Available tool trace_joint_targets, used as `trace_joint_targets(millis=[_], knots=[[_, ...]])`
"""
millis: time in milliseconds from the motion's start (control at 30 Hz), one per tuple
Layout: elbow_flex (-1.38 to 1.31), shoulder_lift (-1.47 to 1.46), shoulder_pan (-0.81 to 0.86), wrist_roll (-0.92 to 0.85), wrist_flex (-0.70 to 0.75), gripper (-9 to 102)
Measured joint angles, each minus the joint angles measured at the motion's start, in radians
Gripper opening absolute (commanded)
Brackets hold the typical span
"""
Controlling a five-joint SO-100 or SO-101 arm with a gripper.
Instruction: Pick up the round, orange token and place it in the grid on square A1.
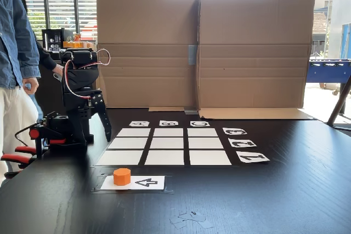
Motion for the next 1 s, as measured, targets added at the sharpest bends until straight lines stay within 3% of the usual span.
trace_joint_targets(millis=[1000], knots=[[-0.299,-0.374,-0.087,0.021,-0.003,30]])
